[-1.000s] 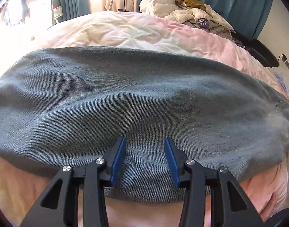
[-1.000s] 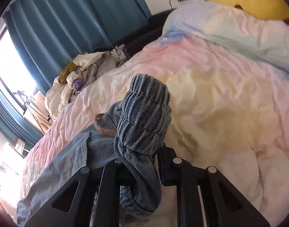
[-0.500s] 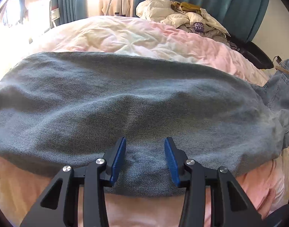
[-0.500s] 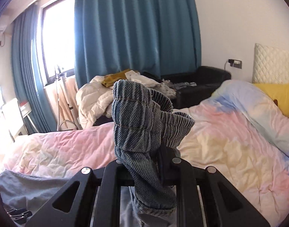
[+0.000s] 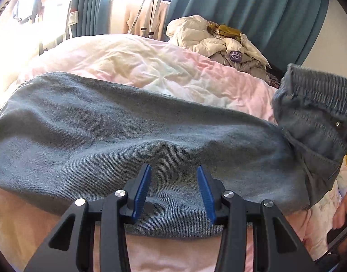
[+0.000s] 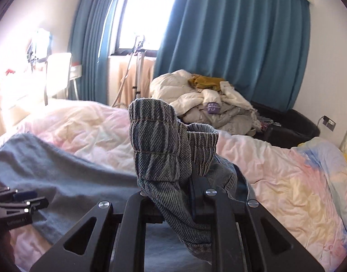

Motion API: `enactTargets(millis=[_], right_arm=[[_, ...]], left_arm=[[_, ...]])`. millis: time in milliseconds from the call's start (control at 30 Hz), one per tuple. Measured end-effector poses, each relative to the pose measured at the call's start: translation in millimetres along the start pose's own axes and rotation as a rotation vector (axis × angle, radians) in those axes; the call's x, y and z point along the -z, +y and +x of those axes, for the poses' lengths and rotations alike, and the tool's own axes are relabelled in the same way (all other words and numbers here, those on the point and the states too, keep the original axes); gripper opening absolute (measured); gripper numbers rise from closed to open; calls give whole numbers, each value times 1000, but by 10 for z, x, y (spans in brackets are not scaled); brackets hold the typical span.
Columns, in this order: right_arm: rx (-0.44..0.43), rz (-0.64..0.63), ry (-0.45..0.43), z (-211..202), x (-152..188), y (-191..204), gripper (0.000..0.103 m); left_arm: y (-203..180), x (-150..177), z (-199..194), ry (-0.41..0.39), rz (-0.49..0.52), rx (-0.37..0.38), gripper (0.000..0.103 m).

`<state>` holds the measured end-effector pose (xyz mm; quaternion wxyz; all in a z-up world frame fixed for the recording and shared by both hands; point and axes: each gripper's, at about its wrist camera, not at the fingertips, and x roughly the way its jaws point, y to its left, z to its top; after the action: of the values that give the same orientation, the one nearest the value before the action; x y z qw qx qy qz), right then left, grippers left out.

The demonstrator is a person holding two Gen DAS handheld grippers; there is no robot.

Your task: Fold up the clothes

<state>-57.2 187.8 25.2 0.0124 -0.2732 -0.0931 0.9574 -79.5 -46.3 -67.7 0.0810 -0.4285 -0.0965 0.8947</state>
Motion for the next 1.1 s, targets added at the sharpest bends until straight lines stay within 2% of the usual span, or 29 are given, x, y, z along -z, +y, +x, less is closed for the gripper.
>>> enactTargets(millis=[100, 167, 200, 300, 400, 467, 567, 667, 767, 867, 1033, 1100], right_arm=[[-55, -83, 157, 315, 359, 504, 14], [-44, -172, 231, 495, 607, 817, 14], [-35, -216, 257, 565, 716, 951, 14], [-5, -315, 243, 609, 870, 1127, 14], [-25, -278, 225, 551, 847, 1045, 14], [-39, -253, 167, 439, 783, 997, 14], [-102, -210, 125, 334, 698, 994, 14], [-141, -221, 155, 380, 769, 1068, 14], [-167, -237, 191, 486, 881, 1109, 15], [-179, -244, 209, 476, 854, 1117, 18], [-277, -80, 306, 468, 774, 844, 23], [-314, -40, 331, 427, 774, 763, 28]], left_arm=[[49, 2, -39, -21, 1, -23, 44], [77, 0, -64, -27, -2, -20, 44], [90, -1, -74, -29, -5, -15, 44], [120, -22, -110, -40, -27, 18, 44], [175, -51, -158, -54, -65, 50, 44], [231, -63, -196, -63, -98, 76, 44], [316, -70, -201, -55, -149, 126, 44], [361, -66, -152, -41, -178, 145, 44], [351, -53, -96, -29, -177, 132, 44], [329, -27, -75, -26, -165, 123, 44], [301, -13, -94, -40, -154, 126, 44], [279, -26, -114, -52, -150, 130, 44]])
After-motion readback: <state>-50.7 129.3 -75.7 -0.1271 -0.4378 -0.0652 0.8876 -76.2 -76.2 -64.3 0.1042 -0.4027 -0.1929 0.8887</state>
